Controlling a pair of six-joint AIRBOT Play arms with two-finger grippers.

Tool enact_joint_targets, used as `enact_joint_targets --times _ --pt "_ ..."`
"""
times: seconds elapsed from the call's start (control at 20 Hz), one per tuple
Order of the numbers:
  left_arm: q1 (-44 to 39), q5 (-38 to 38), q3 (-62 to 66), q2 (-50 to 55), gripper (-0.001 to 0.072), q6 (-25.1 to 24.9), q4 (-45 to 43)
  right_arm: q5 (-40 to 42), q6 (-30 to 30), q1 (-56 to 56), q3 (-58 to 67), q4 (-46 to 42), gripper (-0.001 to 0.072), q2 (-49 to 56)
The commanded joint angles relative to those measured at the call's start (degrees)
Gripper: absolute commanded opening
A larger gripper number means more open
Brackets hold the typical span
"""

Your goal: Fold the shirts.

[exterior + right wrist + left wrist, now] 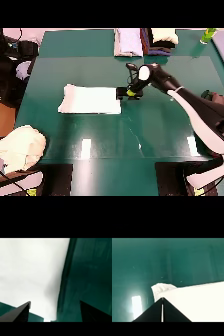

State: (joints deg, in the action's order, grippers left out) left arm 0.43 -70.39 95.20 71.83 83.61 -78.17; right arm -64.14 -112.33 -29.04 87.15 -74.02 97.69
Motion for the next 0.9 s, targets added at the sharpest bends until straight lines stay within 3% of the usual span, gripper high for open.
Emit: enact_joint_targets --times 0.0,0.15,0.3,0.35,0.45,0.6,0.85 --pt "0.0 -2.4 -0.1 0.0 0.0022 -1.6 0.7 -0.3 -4.6 -2.0 5.2 0.9 0.0692 7.0" --pt "0.0 -4.0 -0.1 0.0 0.0021 -1.6 0.7 -1.8 -4.9 -2.3 9.6 0.8 0.0645 10.7" --pt "0.0 -4.3 -0.1 0.0 0.0022 -1.6 0.9 -1.6 -5.3 -2.3 12.0 0.5 0.0463 11.6" --pt "0.0 -4.3 -0.1 0.0 0.0021 -1.6 1.3 -1.6 -5.0 -2.4 12.5 0.0 0.0348 11.6" --pt "0.0 -4.2 -0.1 0.0 0.0021 -1.6 2.6 -1.6 -3.5 -2.7 13.7 -2.5 0.0031 11.6" --pt "-0.8 -4.0 -0.1 0.0 0.002 -1.7 3.8 -2.6 -2.9 -2.3 15.8 -6.9 0.0021 10.4" --pt "-9.5 -2.8 -0.1 0.0 0.002 -3.2 3.5 -9.7 1.2 4.7 16.8 -18.0 0.0021 1.9"
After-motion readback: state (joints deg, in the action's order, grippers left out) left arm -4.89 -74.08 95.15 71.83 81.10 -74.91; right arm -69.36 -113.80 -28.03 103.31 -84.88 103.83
